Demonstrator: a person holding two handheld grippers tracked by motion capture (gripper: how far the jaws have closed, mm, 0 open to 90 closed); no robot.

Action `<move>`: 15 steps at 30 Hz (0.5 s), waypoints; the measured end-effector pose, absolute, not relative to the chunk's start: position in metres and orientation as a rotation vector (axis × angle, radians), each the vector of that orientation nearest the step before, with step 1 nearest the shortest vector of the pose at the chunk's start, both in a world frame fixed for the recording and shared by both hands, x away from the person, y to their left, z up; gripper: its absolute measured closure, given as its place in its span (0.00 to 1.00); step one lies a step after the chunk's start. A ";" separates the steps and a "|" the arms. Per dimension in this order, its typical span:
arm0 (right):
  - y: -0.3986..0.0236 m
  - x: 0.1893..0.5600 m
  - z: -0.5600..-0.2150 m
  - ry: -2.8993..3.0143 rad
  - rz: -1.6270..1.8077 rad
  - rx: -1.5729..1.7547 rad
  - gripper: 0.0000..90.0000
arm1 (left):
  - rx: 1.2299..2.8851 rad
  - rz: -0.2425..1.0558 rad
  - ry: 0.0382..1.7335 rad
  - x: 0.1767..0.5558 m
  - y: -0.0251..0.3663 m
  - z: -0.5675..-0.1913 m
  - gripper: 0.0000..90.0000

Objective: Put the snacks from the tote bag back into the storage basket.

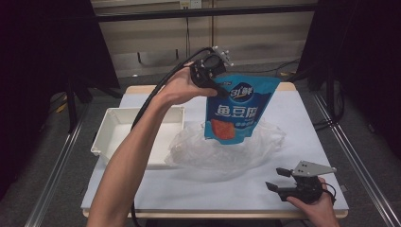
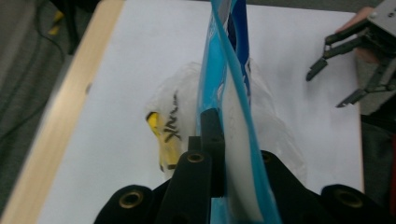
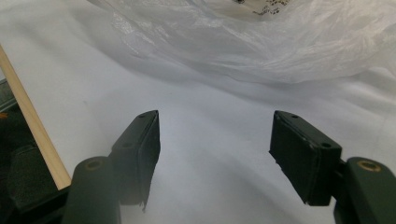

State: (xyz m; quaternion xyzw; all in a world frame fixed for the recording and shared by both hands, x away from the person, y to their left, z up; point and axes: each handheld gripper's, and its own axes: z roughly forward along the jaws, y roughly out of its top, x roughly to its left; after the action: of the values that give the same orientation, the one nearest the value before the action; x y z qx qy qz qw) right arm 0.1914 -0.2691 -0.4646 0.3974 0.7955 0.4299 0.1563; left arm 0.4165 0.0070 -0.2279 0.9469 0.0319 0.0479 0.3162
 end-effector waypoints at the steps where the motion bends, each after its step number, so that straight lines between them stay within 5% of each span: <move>1: -0.269 0.191 -0.465 2.276 1.231 1.137 0.37 | 2.487 0.108 0.081 0.415 0.008 -0.227 1.00; 15: -0.267 0.192 -0.464 2.282 1.225 1.117 0.36 | 2.465 0.121 0.097 0.414 0.028 -0.206 1.00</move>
State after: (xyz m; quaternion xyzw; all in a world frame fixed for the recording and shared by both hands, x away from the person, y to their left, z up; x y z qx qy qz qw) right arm 0.1915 -0.2671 -0.4644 0.3909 0.7987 0.4287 0.1597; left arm 0.4138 0.0279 -0.2064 0.9422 0.0371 0.0461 0.3297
